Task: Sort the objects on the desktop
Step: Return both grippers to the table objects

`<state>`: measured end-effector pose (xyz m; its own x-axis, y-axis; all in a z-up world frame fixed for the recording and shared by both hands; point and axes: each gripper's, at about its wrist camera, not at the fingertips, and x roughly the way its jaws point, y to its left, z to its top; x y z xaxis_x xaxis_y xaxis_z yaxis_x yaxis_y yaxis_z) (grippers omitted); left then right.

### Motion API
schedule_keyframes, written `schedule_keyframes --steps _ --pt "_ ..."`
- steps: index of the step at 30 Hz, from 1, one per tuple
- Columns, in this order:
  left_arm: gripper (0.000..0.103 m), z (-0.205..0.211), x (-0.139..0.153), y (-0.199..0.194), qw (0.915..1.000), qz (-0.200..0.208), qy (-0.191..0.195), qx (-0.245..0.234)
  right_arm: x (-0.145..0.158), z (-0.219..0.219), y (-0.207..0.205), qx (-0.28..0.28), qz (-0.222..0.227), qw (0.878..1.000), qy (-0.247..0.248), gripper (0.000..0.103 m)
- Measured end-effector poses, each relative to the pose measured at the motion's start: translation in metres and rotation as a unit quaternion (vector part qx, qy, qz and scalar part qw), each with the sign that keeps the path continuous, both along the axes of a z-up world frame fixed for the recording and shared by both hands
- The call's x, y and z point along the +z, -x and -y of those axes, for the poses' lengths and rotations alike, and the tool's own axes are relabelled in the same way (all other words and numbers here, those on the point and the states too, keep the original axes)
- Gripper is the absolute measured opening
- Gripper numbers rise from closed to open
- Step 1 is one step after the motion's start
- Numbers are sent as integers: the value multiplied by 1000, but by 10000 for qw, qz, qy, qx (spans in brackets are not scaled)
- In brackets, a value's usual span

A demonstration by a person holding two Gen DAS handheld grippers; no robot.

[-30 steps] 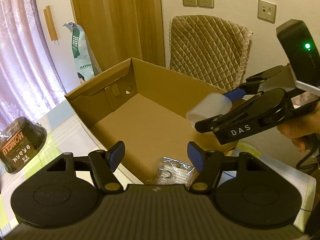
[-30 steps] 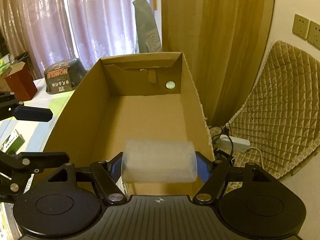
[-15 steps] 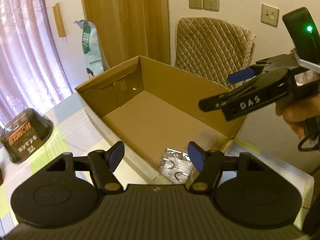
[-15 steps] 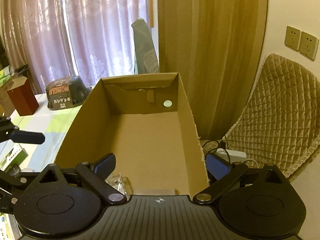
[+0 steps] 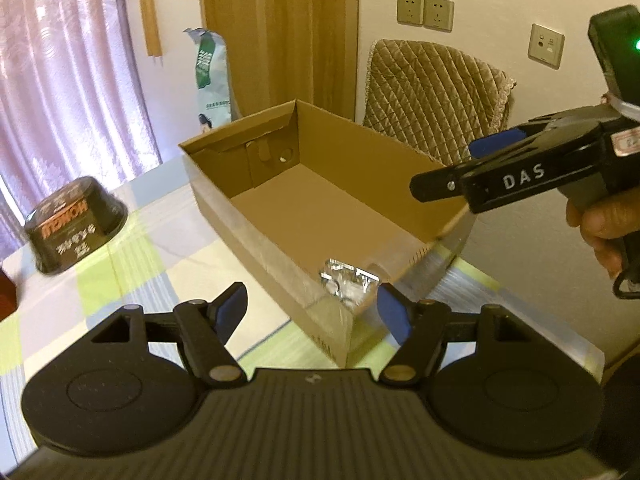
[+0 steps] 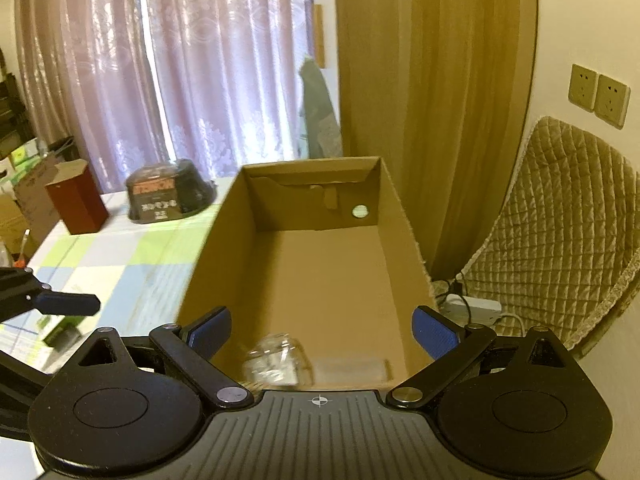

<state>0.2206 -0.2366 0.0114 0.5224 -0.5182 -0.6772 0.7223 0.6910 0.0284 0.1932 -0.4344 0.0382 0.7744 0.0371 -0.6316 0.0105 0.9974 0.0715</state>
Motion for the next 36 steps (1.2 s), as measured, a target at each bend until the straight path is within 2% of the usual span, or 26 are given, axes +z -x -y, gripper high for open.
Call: schedule_keyframes --steps 11,20,25,31,36 --pt "76 -65 1 59 9990 -140 -14 434 13 -47 58 255 37 9994 -218 99" --pt "85 -135 -10 117 9958 -299 -166 847 -4 -85 98 472 -269 9977 -407 99" --pt "96 -164 -15 142 9936 -373 -236 1036 -13 -104 110 618 -448 9959 -478 99" --pt "98 -188 -23 159 9907 -441 -391 1225 -28 -125 121 879 -649 9931 -437 99" --pt "98 -207 -27 159 9872 -496 -445 1450 -43 -148 124 1228 -797 9888 -276 99"
